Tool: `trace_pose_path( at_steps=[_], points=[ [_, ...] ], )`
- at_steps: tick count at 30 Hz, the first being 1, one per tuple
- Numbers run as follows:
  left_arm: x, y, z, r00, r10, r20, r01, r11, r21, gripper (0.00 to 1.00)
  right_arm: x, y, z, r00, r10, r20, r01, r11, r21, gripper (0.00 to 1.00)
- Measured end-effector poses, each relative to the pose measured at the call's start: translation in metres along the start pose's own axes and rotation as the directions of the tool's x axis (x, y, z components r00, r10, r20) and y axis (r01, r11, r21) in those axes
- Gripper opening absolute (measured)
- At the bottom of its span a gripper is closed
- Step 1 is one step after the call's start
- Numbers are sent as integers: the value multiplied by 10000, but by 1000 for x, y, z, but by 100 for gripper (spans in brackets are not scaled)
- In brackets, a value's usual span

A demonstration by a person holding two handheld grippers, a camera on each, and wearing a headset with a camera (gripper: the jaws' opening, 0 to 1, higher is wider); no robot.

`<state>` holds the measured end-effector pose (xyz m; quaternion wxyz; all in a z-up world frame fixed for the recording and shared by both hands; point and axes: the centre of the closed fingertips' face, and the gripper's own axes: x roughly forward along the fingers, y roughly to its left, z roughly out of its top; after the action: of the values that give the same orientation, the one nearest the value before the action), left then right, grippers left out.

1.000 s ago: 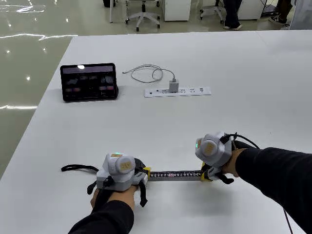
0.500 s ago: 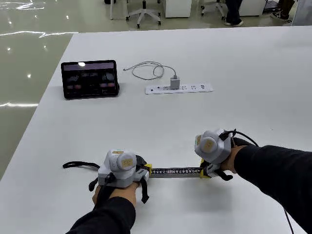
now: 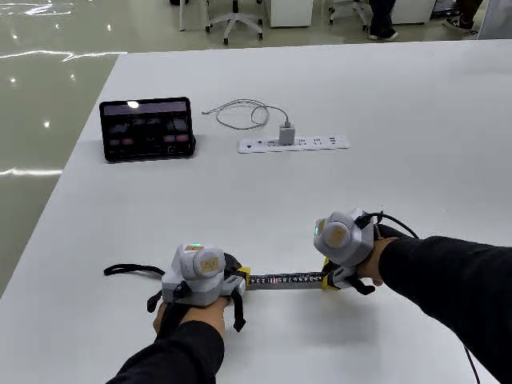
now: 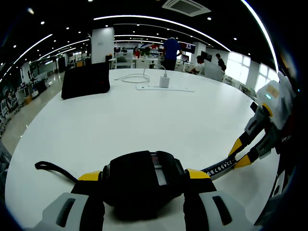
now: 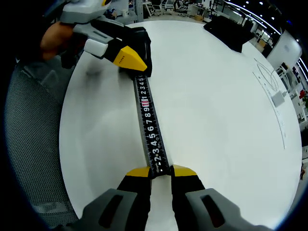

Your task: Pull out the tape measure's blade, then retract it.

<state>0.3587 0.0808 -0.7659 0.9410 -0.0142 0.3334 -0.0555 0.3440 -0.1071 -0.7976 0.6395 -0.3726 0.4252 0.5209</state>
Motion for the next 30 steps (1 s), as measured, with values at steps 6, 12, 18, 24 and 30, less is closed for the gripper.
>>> trace_pose_path(
  at_steps=[6,12,18,24,30],
  points=[
    [1,0,0,10000,2,-2,-2,10000,-6,63,1,2,4,10000,22,65,-21,10000,-45,11],
    [1,0,0,10000,8,4,-8,10000,-11,63,4,6,12,9998,125,152,-121,9995,-287,12],
    [1,0,0,10000,16,2,-16,10000,-6,63,6,8,15,9995,188,258,-180,9994,-290,12],
    [1,0,0,10000,34,-4,-34,10000,-7,63,8,8,18,9986,226,481,-210,9992,-349,12],
    [1,0,0,10000,31,-10,-31,10000,-5,63,9,9,22,9981,212,571,-199,9995,-231,12]
  ],
)
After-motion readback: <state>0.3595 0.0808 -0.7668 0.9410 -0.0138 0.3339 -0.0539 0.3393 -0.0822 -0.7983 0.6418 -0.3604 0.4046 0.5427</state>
